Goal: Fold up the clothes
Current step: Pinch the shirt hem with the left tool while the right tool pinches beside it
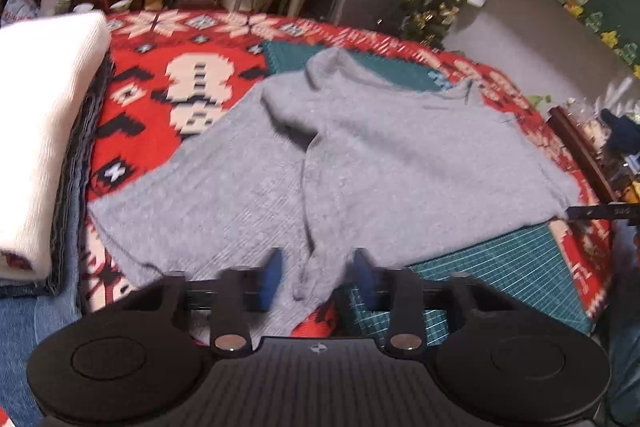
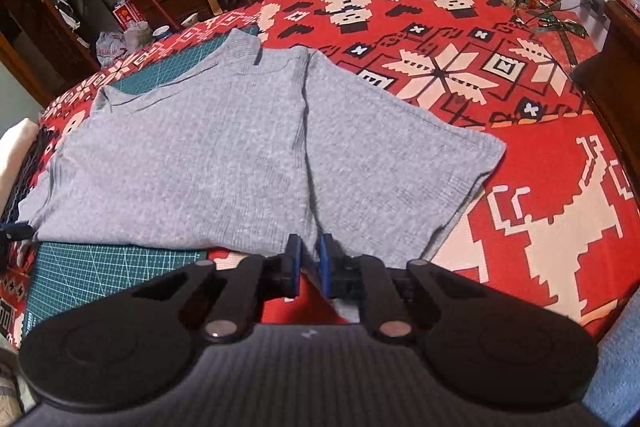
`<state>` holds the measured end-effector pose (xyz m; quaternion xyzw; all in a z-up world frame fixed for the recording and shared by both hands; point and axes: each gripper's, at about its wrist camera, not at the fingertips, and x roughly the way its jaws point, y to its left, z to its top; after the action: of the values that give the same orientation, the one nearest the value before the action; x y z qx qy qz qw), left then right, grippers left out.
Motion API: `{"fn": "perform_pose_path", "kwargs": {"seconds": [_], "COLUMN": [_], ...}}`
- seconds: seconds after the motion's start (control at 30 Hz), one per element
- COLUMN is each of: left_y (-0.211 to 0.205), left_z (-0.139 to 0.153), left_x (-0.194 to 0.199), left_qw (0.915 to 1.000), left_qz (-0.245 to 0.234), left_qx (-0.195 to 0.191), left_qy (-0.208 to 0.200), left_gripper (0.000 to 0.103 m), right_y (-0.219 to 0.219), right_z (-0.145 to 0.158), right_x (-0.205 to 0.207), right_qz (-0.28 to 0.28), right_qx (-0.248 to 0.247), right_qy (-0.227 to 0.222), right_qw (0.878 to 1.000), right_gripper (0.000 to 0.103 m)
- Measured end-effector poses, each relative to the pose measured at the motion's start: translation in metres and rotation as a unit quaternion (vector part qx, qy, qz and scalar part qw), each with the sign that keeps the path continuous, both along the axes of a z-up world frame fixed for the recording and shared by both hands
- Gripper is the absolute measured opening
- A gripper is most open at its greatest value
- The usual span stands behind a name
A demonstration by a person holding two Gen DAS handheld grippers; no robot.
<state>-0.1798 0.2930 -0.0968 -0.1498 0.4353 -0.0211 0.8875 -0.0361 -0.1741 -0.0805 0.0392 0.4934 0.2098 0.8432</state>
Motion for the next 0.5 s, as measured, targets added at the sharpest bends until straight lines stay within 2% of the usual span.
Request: {"fn": "perform_pose_path", "kwargs": {"seconds": [0.1, 0.27, 0.5], "left_y": [0.004, 0.001, 0.001], "left_z": [0.002, 0.004, 0.001], "left_x": [-0.006, -0.018, -0.028], "left_qw": [0.9996, 0.9994, 0.9989], "left_qz": [0.008, -0.013, -0.013], "left_qx": [-0.026, -0.027, -0.035], "left_qy": [0.002, 0.014, 0.027], "left_gripper": [0.004, 0.004, 0.007], "right_y": [-0.005, -0.016, -0.024], "right_z": [0.001, 0.001, 0.007], "right_x": [-0.001, 0.000, -0.006], "right_qz": [-0.006, -0.021, -0.029], "right_qx": [0.001, 0.002, 0.001], "right_qy": [0.010, 0.022, 0.030], "right_qw": [1.000, 1.000, 0.999], "right_gripper": [0.008, 0.008, 0.008]}}
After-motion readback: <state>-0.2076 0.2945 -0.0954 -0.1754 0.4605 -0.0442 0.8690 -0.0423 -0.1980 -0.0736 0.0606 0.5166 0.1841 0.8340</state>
